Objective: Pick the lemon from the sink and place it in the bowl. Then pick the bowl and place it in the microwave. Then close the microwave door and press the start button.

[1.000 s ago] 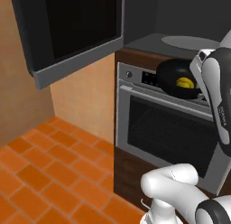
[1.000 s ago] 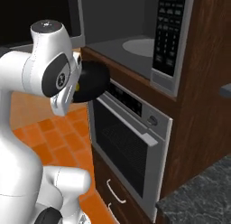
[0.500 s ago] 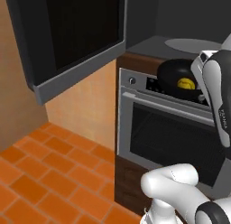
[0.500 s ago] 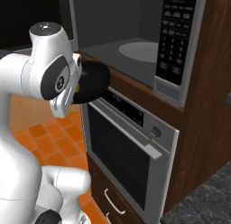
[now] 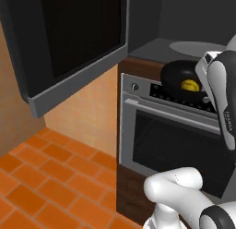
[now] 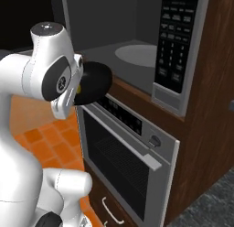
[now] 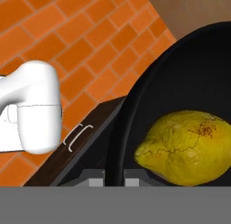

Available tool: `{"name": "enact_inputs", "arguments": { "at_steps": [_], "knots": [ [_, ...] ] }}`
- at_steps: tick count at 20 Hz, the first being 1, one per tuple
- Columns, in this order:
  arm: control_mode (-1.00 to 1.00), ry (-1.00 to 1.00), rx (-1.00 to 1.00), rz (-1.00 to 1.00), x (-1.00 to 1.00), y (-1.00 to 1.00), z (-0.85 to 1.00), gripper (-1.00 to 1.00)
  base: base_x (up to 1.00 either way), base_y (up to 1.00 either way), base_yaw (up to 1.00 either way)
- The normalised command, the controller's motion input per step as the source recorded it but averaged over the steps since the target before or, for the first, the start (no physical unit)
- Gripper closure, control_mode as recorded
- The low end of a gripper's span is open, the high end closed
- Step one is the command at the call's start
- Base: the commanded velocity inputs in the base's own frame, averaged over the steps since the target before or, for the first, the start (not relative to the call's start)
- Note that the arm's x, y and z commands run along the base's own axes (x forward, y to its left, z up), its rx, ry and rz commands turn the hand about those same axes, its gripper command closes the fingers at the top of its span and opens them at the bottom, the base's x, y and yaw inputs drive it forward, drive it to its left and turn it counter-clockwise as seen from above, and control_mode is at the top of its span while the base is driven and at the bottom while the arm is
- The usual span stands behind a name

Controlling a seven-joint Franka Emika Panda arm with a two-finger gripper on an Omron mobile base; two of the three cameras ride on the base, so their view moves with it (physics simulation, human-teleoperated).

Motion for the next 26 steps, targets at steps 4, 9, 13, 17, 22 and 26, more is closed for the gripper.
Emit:
{"name": "enact_inputs", "arguments": {
  "at_steps": [4,9,13,17,22,26],
  "knots": [
    [1.00,0.00,0.00,0.00,0.00,0.00,0.00,1.00,0.46,0.00,-0.05],
    [-1.00,-0.06,0.00,-0.03,-0.05,0.00,0.17,1.00,0.01,0.00,-0.01],
    [-1.00,-0.30,0.00,-0.14,0.03,-0.01,0.50,1.00,0.00,0.00,0.00],
    [-1.00,-0.17,0.00,-0.19,0.43,-0.07,0.41,1.00,0.00,0.00,0.00],
    [-1.00,-0.03,0.01,-0.12,0.63,-0.39,0.41,1.00,0.00,0.00,0.00],
    [-1.00,0.03,0.01,-0.04,0.76,-0.51,0.25,1.00,0.00,0.00,0.00]
  ]
}}
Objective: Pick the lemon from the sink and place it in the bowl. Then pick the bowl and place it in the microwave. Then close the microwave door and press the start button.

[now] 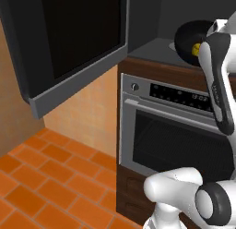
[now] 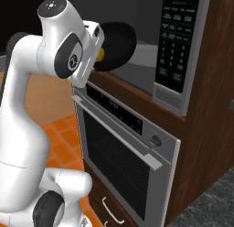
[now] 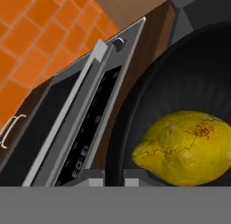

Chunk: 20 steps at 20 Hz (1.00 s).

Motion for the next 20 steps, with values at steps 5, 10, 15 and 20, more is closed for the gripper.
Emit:
{"name": "enact_inputs", "arguments": {
  "at_steps": [5,10,15,20],
  "knots": [
    [-1.00,0.02,0.00,0.00,0.81,-0.59,0.13,1.00,0.00,0.00,0.00],
    [-1.00,0.00,0.01,0.00,0.79,-0.46,0.11,1.00,0.00,0.00,0.00],
    [-1.00,0.01,0.00,0.00,0.73,-0.36,-0.02,1.00,0.00,0.00,0.00],
    [-1.00,0.00,0.00,0.00,0.61,-0.40,-0.30,1.00,0.00,0.00,0.00]
  ]
}}
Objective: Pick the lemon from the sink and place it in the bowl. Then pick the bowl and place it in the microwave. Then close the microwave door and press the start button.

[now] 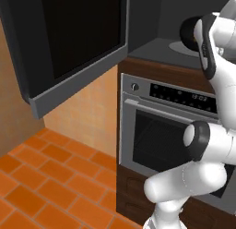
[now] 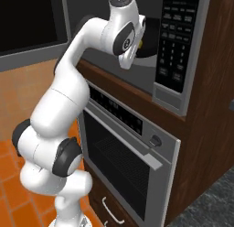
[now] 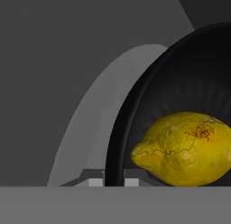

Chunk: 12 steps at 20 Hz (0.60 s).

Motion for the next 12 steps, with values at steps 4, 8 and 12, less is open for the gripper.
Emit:
{"name": "enact_inputs", "arguments": {
  "at_steps": [4,8,12],
  "knots": [
    [-1.00,0.00,0.00,0.00,0.62,-0.28,-0.24,1.00,0.00,0.00,0.00],
    [-1.00,0.00,0.00,0.00,0.51,-0.16,-0.29,1.00,0.00,0.00,0.00],
    [-1.00,-0.04,0.00,0.00,0.15,0.01,-0.39,-1.00,0.00,0.00,0.00]
  ]
}}
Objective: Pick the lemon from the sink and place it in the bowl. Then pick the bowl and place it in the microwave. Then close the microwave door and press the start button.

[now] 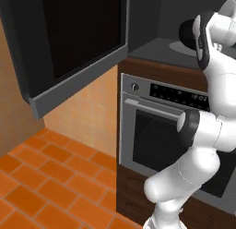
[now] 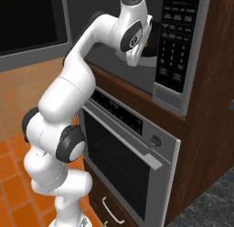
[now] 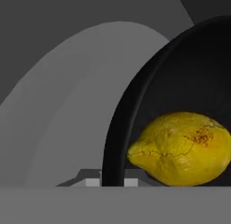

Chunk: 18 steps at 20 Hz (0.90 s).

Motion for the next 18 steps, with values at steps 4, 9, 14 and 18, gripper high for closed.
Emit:
{"name": "enact_inputs", "arguments": {
  "at_steps": [4,9,14,18],
  "knots": [
    [-1.00,-0.30,0.00,0.00,0.08,0.03,-0.16,-1.00,0.00,0.00,0.00],
    [-1.00,-0.40,0.00,0.00,0.06,0.15,-0.20,-1.00,0.00,0.00,0.00],
    [-1.00,-0.38,-0.07,0.02,-0.69,0.49,0.03,-1.00,0.00,0.00,0.00],
    [-1.00,-0.02,-0.07,0.01,-1.00,0.28,0.76,-1.00,0.00,0.00,0.00]
  ]
}}
